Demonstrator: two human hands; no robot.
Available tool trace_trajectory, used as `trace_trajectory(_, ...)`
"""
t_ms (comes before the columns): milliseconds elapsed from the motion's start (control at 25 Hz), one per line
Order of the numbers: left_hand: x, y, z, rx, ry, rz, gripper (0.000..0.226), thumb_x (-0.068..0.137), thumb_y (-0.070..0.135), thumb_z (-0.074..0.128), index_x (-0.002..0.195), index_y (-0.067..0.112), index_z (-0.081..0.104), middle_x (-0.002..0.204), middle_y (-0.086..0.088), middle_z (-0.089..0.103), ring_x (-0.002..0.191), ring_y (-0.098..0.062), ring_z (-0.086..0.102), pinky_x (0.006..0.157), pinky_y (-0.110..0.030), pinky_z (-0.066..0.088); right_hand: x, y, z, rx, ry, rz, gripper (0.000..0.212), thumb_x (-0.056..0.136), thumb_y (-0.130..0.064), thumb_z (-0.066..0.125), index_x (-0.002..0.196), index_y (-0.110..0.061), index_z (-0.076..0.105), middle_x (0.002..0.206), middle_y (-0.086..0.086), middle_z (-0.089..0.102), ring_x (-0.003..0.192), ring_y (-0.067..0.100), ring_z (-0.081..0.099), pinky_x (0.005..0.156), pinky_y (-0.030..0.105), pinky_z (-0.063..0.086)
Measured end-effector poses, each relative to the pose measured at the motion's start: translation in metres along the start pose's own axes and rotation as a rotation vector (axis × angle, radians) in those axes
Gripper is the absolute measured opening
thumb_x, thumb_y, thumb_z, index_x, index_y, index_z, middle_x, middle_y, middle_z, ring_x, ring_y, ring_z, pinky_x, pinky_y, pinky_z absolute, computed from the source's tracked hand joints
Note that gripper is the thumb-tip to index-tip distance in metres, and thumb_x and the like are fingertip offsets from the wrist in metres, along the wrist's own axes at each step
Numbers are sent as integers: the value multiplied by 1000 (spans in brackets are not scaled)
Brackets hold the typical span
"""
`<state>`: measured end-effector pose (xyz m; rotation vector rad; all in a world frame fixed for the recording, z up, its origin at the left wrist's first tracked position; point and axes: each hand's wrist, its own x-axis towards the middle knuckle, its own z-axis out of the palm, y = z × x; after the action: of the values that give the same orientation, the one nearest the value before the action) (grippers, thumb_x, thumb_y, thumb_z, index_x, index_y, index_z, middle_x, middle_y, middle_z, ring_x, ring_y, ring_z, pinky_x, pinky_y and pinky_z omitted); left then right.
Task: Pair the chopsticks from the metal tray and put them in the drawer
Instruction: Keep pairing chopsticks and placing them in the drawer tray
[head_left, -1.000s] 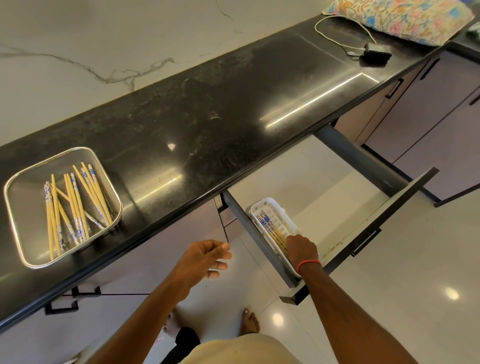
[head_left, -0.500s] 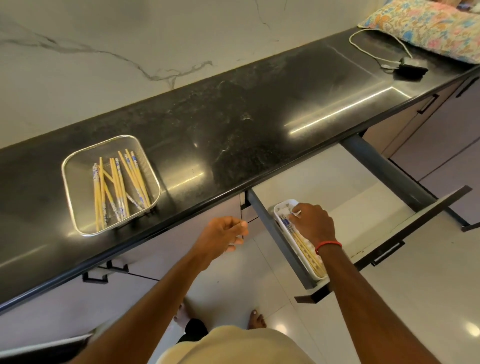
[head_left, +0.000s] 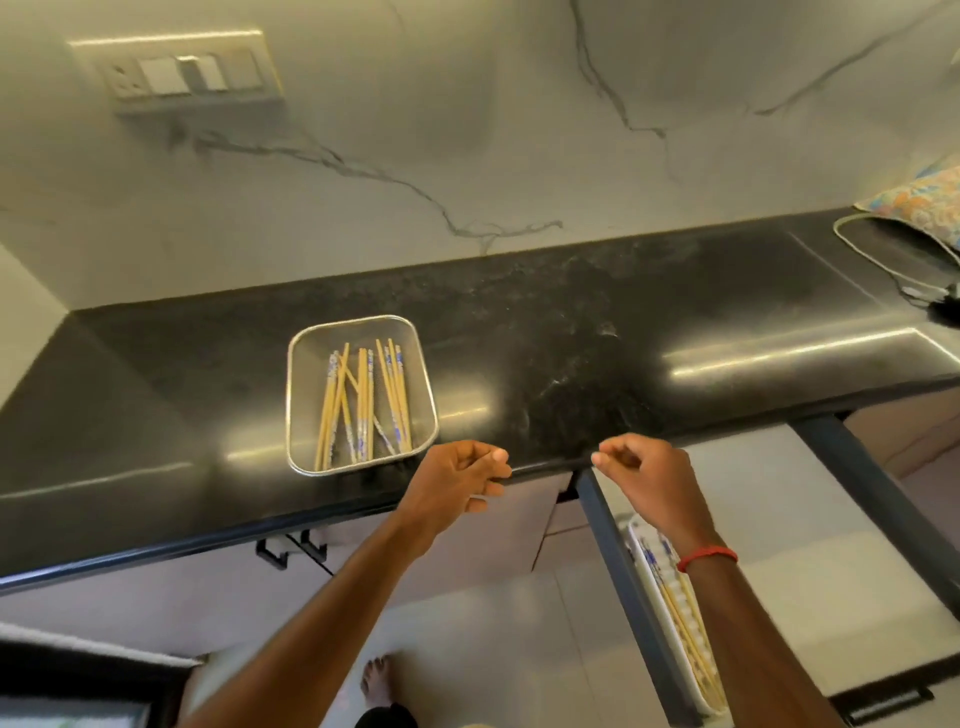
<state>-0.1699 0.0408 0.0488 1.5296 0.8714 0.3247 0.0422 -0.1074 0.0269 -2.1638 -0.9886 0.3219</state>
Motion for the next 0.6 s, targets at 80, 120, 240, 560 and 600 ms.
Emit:
trace_trajectory(80,-1,0,-22,-56,67,10,21,98,35,61,103,18,72,100,1,80,90,-16,77,83,-34,62,8,-17,5,30,-13,-39,21,87,-31,72,103,-18,74,91,-6,74,83,5,68,74,18,54)
trace_trajectory(120,-1,-1,-30,-85,94,10,20,97,34,61,102,18,72,98,1,80,90,-15,77,82,-33,62,13,-24,8,45,-14,-66,19,86,-30,73,101,-19,74,88,-10,74,80,1,68,71,12,52)
trace_trajectory(240,-2,-5,-46,-135,140,-13,21,97,35,62,103,18,73,97,3,80,91,-14,77,80,-28,62,21,-46,19,99,-39,-127,12,84,-27,76,95,-23,75,82,-15,74,81,-12,66,65,2,49)
trace_trajectory(560,14,-10,-93,-180,178,10,23,96,36,63,103,17,72,99,1,80,92,-13,77,76,-25,61,49,-127,67,119,-114,-186,12,85,-31,75,96,-27,74,82,-15,73,78,-2,69,66,15,55)
trace_trajectory(600,19,-10,-100,-192,192,8,22,96,36,63,102,17,73,98,2,80,92,-12,77,74,-25,61,53,-136,76,115,-118,-189,12,85,-32,74,95,-27,74,82,-15,73,78,-2,68,66,15,55)
